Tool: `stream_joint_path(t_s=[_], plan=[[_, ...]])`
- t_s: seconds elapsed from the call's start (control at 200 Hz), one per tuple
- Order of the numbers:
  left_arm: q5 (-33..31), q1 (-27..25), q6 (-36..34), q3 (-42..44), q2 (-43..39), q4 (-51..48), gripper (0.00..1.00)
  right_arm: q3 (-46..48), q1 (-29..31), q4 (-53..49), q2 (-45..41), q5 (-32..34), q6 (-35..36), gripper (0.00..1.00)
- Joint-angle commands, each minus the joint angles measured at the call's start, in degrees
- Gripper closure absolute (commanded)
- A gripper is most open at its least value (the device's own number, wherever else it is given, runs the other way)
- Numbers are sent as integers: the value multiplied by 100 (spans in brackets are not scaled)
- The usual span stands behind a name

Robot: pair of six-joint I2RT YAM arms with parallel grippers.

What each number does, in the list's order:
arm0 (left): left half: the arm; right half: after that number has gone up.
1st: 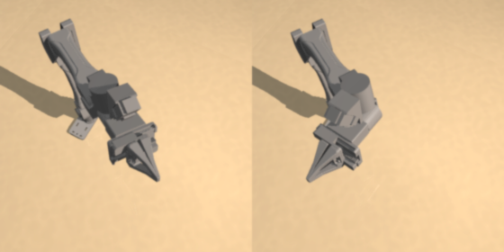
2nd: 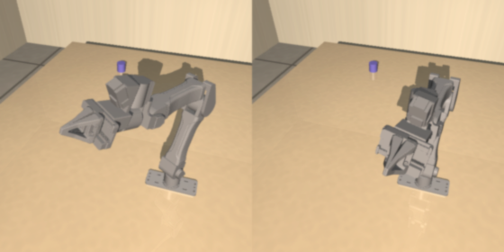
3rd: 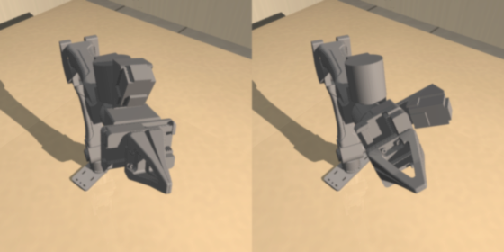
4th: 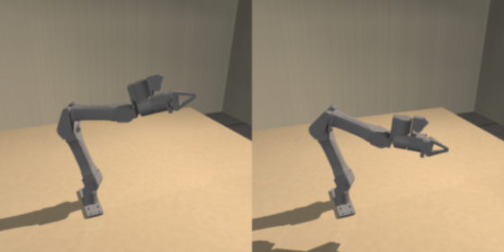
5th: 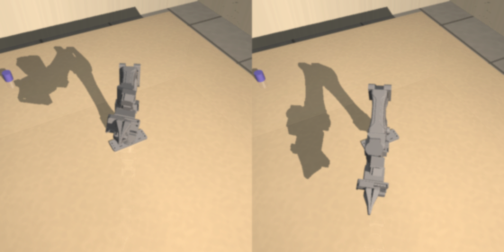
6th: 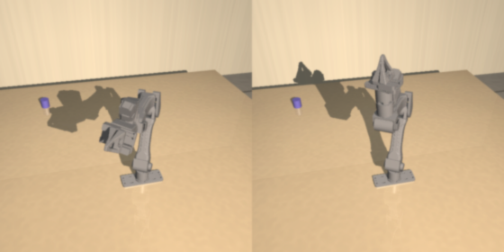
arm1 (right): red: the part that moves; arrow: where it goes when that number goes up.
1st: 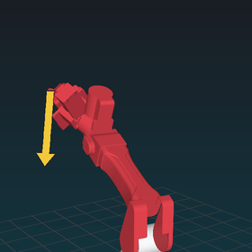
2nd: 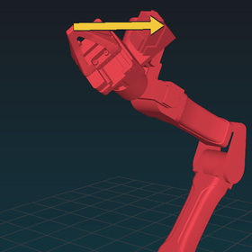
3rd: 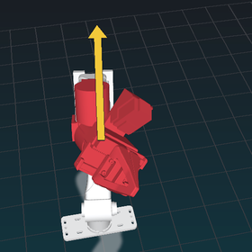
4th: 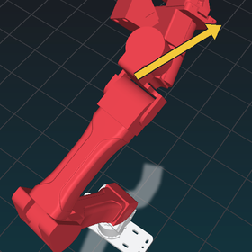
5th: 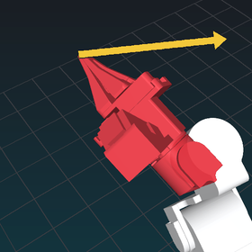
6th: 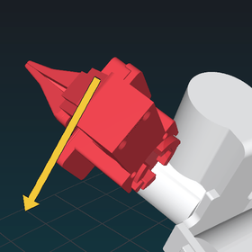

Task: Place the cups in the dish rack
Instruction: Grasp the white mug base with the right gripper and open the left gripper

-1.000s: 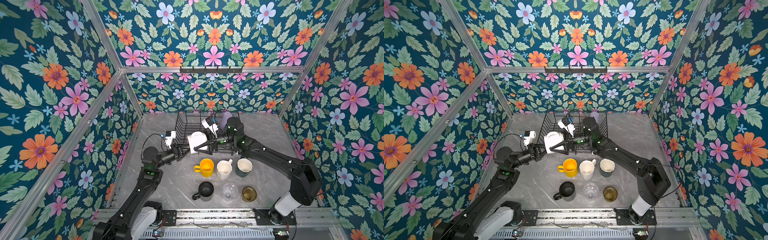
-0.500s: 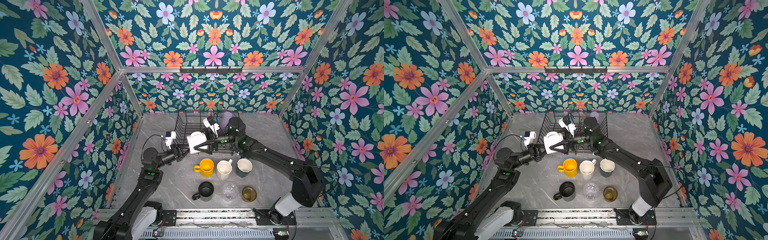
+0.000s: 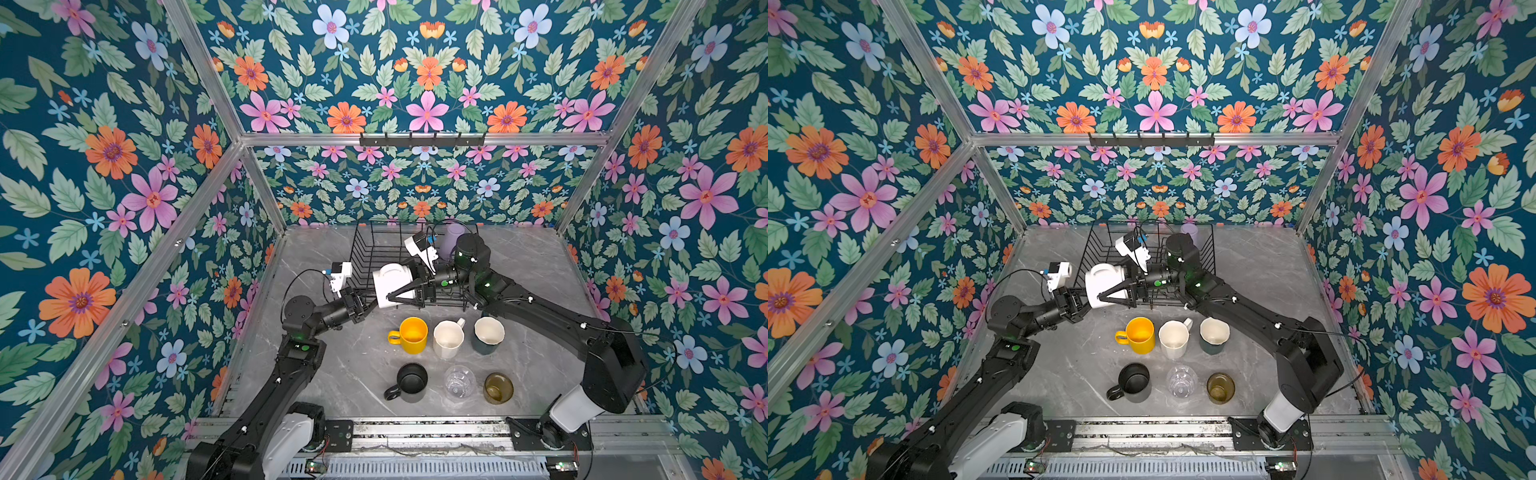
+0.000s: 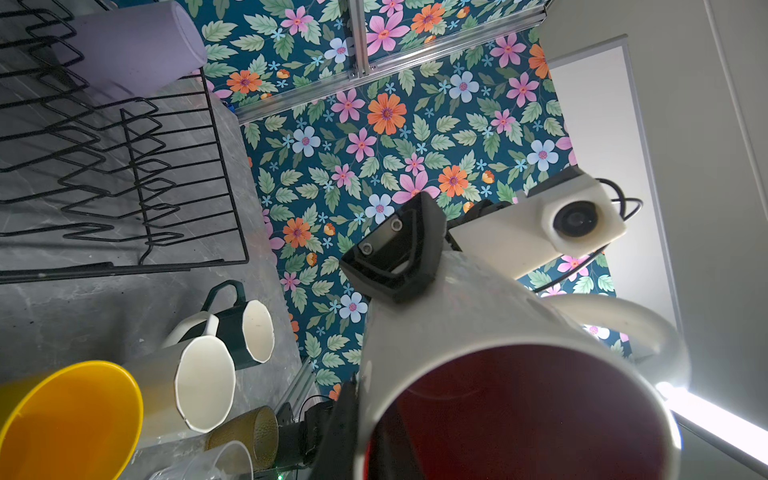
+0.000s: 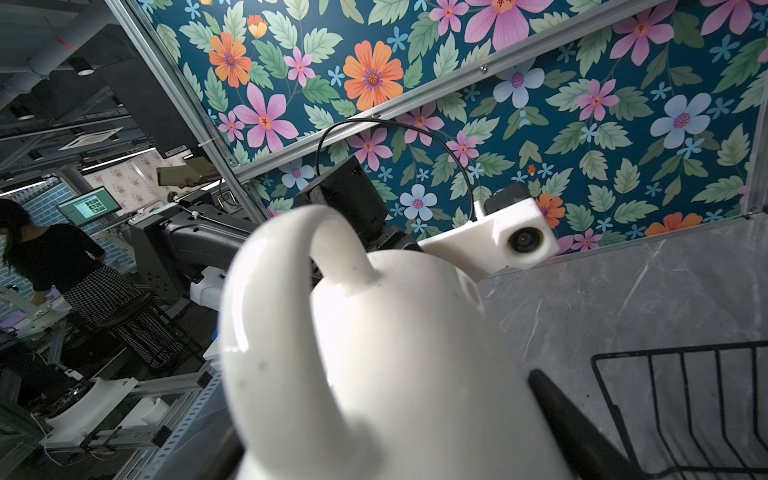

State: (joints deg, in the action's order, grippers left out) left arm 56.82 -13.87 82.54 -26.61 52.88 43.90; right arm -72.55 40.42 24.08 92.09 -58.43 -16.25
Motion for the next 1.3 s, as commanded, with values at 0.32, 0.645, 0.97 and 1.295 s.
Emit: stream_joint_path(t_s=[0.32,0.645,0.97,1.295], plan=[[-15,-2,-36,-81,3,358,100,-193,19,-404,53,179,217,100],[-20,-2,-63,-49,18,325,96,-488,10,-814,15,297,118,100],[2,-2,-146,-50,-2,192,50,-570,-184,-1015,-177,438,-111,100],[-456,-2,-1714,-453,-340,-2125,12,-652,-602,-2195,-658,1184,127,100]])
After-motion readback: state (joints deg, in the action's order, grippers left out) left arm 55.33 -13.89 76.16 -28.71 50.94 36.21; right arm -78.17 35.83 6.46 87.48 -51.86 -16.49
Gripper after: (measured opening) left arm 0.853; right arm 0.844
